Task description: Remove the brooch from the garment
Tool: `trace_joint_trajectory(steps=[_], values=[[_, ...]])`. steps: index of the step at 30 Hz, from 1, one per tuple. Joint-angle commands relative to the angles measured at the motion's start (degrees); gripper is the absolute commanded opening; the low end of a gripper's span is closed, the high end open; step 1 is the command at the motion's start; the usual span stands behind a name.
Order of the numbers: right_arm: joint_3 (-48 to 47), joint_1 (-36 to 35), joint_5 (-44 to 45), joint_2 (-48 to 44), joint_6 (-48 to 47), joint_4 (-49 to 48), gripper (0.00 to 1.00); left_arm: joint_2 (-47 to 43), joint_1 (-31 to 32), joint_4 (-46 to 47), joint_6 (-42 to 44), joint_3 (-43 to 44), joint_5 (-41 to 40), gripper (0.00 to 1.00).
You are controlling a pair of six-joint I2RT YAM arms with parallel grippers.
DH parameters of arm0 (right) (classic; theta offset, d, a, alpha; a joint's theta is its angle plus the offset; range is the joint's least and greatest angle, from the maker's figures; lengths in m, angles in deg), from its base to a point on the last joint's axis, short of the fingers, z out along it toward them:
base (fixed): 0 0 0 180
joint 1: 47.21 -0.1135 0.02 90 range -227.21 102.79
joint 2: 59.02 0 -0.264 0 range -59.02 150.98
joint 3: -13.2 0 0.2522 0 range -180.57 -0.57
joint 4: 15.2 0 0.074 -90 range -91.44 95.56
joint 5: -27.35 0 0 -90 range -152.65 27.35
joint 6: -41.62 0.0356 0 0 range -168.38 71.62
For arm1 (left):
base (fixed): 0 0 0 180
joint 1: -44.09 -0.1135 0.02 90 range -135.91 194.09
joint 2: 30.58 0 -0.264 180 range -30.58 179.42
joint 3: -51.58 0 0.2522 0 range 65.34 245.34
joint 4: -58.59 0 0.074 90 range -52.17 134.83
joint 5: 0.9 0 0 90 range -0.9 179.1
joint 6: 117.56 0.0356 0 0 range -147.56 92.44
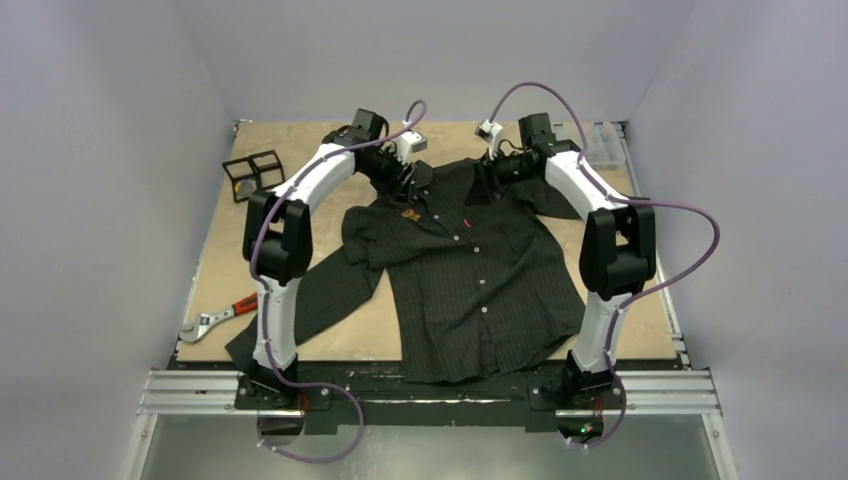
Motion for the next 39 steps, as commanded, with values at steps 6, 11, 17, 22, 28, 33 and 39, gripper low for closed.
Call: trace_joint_trajectory(steps=[6, 11, 17, 22, 28, 33, 39], values=[[1.09, -0.07, 0.66, -3.04, 0.75, -2.88, 0.59, 5.13, 4.26, -7.52, 6.19, 11.12, -6.23, 0.5], [0.93, 0.44, 1.52, -3.22, 0.8, -2.68, 0.59, 8.45, 5.74, -10.76, 6.31, 15.48, -9.6, 0.49], [2.24, 1.23, 2.24, -4.93, 1.06, -4.85, 0.6, 10.73, 5.97, -14.23, 5.92, 18.78, -10.47, 0.49], [2.47, 2.06, 2.42, -5.3, 1.11, -4.92, 0.61, 11.54, 6.51, -16.5, 6.11, 19.53, -11.97, 0.48], [2.56, 2.82, 2.73, -5.2, 0.68, -4.61, 0.61, 10.82, 6.73, -17.41, 7.17, 17.81, -12.56, 0.42], [2.72, 2.92, 2.34, -4.73, 1.39, -5.33, 0.61, 10.75, 6.73, -17.89, 8.11, 17.68, -11.32, 0.31], [2.92, 2.92, 2.29, -4.75, 2.14, -5.67, 0.61, 12.11, 6.9, -19.32, 8.21, 19.61, -11.58, 0.31]])
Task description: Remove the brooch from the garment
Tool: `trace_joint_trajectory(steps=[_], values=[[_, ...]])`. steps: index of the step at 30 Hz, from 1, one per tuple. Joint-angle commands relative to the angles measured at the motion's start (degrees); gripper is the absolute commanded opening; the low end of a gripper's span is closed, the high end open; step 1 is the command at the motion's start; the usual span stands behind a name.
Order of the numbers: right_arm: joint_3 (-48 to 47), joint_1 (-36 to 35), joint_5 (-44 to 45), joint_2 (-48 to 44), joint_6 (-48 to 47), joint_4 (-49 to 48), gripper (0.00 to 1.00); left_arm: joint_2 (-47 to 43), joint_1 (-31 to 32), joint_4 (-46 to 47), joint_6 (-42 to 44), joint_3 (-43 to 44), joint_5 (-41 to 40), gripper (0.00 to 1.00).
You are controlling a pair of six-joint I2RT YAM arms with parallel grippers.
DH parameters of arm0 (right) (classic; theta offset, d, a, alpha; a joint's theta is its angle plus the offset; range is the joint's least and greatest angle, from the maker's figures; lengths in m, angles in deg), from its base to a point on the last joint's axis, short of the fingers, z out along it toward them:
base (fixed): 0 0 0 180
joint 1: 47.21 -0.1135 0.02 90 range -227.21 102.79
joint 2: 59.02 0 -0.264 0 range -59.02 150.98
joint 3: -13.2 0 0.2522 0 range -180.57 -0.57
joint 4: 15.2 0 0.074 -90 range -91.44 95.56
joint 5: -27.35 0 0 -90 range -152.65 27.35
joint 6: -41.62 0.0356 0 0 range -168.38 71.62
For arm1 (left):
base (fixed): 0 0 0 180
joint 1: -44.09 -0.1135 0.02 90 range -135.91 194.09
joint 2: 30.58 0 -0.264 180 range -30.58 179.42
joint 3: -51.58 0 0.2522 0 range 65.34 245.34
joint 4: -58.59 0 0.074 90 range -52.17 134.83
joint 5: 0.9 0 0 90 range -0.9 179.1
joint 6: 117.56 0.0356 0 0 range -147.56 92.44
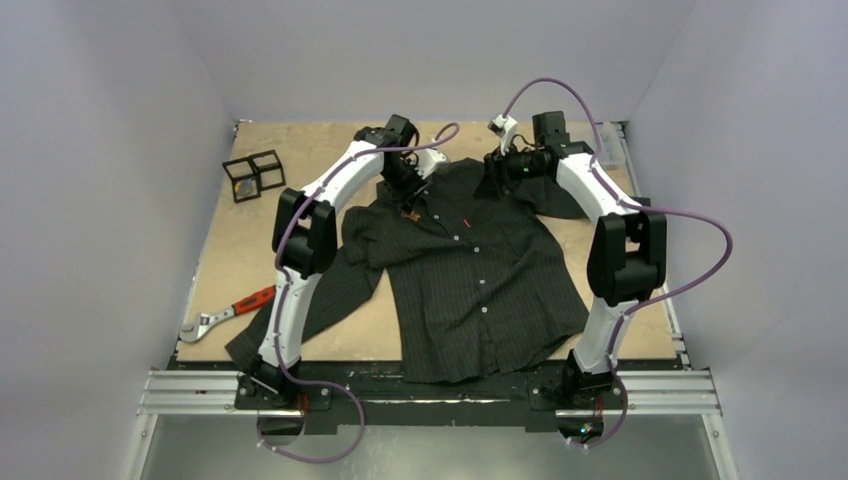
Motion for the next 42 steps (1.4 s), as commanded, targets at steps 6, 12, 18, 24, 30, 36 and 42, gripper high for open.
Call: trace_joint_trajectory(steps=[6, 12, 18, 24, 30, 36, 42], values=[[0.32, 0.38, 0.93, -1.78, 0.49, -0.79, 0.61, 3.09, 1.24, -4.95, 2.57, 6.25, -0.38, 0.3], [0.52, 0.82, 1.09, -1.79, -0.01, -0.18, 0.61, 3.45, 2.6, -5.22, 3.91, 5.91, -2.47, 0.27], [0.48, 1.17, 1.12, -1.87, -0.98, 0.67, 0.6, 2.81, 2.59, -4.12, 4.0, 5.22, -2.99, 0.05], [0.48, 1.19, 0.16, -2.0, -1.91, 1.51, 0.61, -5.64, 0.26, 6.06, 0.09, -4.57, 1.94, 0.0], [3.11, 1.18, -1.98, -3.61, -1.54, -0.04, 0.61, -19.5, -8.26, 31.62, -19.36, -23.14, 22.51, 0.0], [4.03, 0.78, -3.32, -3.2, 1.19, -2.3, 0.57, -26.22, -9.56, 50.49, -26.18, -34.33, 30.35, 0.0], [5.02, -2.55, -3.67, -2.99, 8.57, -10.73, 0.5, -27.56, -9.76, 57.63, -33.54, -36.9, 34.54, 0.0]])
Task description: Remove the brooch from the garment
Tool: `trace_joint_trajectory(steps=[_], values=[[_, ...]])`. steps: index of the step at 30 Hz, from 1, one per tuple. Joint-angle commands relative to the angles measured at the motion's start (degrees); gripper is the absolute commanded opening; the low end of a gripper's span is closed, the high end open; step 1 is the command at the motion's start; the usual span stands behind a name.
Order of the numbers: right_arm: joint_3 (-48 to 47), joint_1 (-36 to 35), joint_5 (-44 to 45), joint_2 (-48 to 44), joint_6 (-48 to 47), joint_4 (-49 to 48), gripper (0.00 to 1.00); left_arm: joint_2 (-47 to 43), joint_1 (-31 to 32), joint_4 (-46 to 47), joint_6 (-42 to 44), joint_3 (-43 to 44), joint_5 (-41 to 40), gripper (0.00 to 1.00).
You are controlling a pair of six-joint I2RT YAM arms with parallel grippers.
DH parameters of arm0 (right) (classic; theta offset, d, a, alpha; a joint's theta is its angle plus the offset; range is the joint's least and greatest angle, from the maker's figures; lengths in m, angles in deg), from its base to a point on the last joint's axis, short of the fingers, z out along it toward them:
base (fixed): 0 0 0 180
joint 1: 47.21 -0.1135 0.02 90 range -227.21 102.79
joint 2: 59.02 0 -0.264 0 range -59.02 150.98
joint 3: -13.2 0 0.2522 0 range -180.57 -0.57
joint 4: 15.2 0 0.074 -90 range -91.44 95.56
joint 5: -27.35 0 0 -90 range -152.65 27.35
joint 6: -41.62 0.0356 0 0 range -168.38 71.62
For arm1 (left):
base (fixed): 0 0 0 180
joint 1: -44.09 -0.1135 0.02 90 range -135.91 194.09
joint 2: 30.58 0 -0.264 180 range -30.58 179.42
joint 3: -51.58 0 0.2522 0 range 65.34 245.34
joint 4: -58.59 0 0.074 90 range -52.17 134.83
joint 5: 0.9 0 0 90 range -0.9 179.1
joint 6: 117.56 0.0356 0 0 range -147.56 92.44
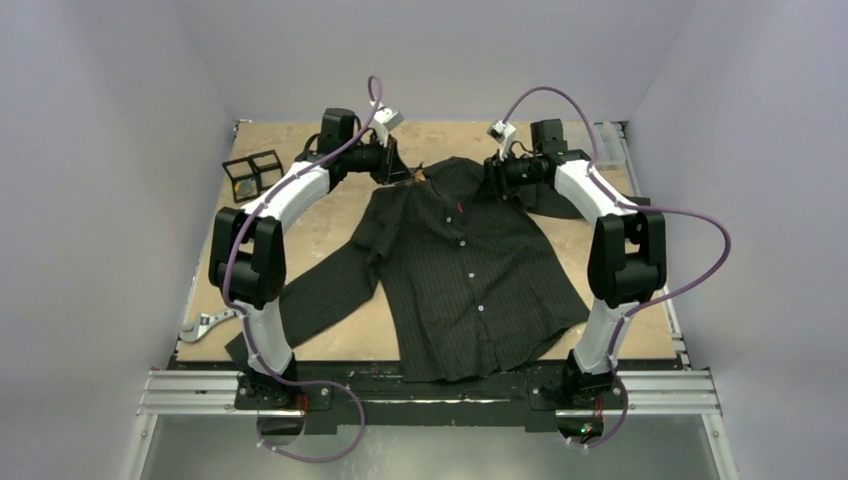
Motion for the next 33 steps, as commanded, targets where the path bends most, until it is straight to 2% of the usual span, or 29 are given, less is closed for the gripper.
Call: trace_joint_trajectory(steps=[1, 7, 9, 12, 19, 25, 28, 33], values=[[0.81, -3.37, -2.35, -2.03, 7.23, -9.65, 0.5, -2.6, 0.27, 12.59, -7.47, -2.23, 6.95, 0.0], [1.19, -6.13, -2.3, -1.18, 11.47, -17.92, 0.5, -2.87, 0.27, 16.28, -12.15, -2.58, 8.4, 0.0], [0.89, -6.19, -2.53, -1.07, 12.0, -19.29, 0.45, -3.0, 0.35, 16.09, -12.19, -2.28, 8.61, 0.0], [0.53, -6.19, -3.38, -1.55, 10.35, -19.77, 0.41, -3.19, 0.35, 14.66, -10.71, -2.03, 9.52, 0.0], [0.17, -6.16, -8.91, -3.75, 5.22, -18.19, 0.42, -3.65, 0.44, 14.36, -10.13, -2.04, 12.82, 0.0], [0.05, -6.34, -14.21, -5.15, 2.96, -16.64, 0.45, -4.75, 0.9, 12.02, -6.59, -2.39, 14.11, 0.0], [0.11, -6.53, -15.41, -5.61, 0.45, -15.29, 0.45, -5.82, 1.51, 11.58, -3.03, -2.98, 15.04, 0.0], [-1.73, -7.04, -16.86, -5.64, -4.75, -11.76, 0.44, -7.17, 2.67, 5.75, 5.06, -3.09, 16.07, 0.0]])
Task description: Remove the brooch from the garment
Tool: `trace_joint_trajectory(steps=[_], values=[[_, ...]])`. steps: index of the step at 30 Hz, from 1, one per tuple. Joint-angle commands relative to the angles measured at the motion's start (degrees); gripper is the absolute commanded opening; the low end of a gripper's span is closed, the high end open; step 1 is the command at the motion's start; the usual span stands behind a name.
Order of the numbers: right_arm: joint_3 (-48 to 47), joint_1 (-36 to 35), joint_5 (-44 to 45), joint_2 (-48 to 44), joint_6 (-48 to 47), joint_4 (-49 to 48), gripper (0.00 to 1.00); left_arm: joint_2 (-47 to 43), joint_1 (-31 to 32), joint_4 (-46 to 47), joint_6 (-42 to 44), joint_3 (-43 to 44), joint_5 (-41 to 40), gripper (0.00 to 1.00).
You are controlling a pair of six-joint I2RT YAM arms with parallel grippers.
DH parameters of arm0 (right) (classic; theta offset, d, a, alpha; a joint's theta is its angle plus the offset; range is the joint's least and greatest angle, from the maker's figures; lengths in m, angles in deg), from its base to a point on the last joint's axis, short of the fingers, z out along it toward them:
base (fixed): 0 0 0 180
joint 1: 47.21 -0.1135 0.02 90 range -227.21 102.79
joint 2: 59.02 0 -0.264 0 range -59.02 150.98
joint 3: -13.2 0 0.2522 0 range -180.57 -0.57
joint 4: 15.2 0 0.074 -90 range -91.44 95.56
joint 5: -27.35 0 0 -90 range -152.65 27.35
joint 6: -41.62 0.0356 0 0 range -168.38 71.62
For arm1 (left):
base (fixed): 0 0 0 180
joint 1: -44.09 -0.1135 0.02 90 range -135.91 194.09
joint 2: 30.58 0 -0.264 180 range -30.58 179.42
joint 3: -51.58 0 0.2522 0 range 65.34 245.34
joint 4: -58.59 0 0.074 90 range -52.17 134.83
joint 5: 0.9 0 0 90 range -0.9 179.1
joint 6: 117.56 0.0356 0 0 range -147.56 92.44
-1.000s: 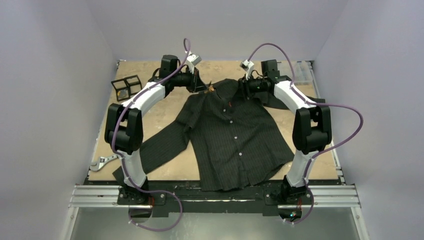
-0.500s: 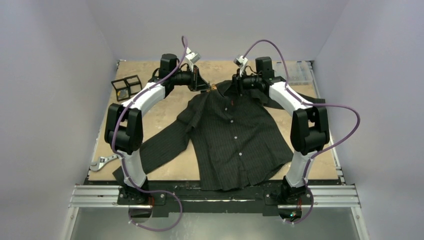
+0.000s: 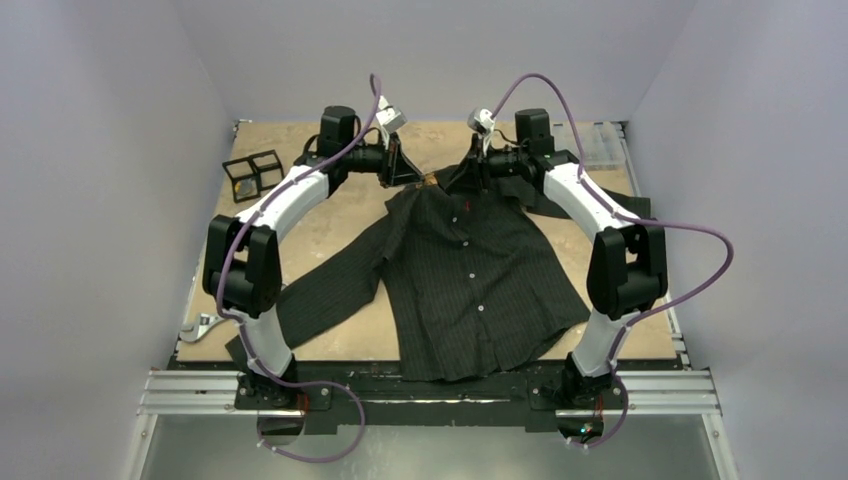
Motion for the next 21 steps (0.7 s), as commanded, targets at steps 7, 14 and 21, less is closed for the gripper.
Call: trace_joint_trajectory(steps=[7, 14, 21], values=[[-5.4, -1.32, -4.92, -1.56, -10.16, 7.95, 0.42, -4.83, 2.62, -7.12, 14.81, 1.28, 4.86, 0.0], [-5.9, -1.62, -6.05, -2.27, -12.32, 10.23, 0.37, -5.71, 3.5, -9.2, 17.1, 1.63, 4.86, 0.0], [-6.57, -2.48, -5.85, -2.25, -16.16, 13.94, 0.36, -5.03, 4.19, -10.06, 17.83, 2.25, 4.3, 0.0]])
